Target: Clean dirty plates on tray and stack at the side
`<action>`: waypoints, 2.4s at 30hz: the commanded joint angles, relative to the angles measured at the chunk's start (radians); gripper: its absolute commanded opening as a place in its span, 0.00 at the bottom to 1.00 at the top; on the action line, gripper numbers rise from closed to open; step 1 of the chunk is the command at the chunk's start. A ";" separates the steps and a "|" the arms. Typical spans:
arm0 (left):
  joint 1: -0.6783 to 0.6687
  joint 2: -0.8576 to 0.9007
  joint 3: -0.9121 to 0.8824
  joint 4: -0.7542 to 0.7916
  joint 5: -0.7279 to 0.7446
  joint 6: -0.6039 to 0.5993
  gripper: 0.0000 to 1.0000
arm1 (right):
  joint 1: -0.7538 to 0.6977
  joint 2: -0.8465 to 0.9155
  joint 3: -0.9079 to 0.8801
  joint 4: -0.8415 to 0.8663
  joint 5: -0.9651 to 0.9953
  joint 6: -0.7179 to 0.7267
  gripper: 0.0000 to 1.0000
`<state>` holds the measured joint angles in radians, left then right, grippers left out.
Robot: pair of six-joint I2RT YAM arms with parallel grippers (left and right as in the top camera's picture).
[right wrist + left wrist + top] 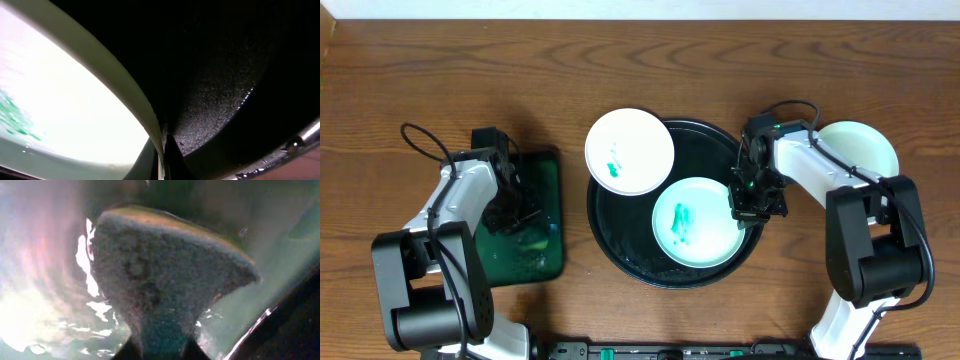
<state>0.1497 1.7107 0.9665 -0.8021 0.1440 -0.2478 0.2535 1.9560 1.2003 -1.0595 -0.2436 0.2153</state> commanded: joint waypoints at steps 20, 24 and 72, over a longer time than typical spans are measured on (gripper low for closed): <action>-0.061 -0.306 0.042 -0.120 0.096 0.031 0.07 | 0.035 0.040 -0.037 0.062 -0.009 -0.014 0.02; -0.135 -0.320 0.042 -0.124 0.272 0.057 0.07 | 0.036 0.040 -0.037 0.074 -0.009 -0.014 0.01; -0.856 0.298 0.042 0.730 0.645 -0.339 0.07 | 0.036 0.040 -0.037 0.114 -0.108 0.016 0.01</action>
<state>-0.6956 1.9789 0.9989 -0.0246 0.8650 -0.5800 0.2565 1.9476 1.1870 -0.9836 -0.3088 0.2127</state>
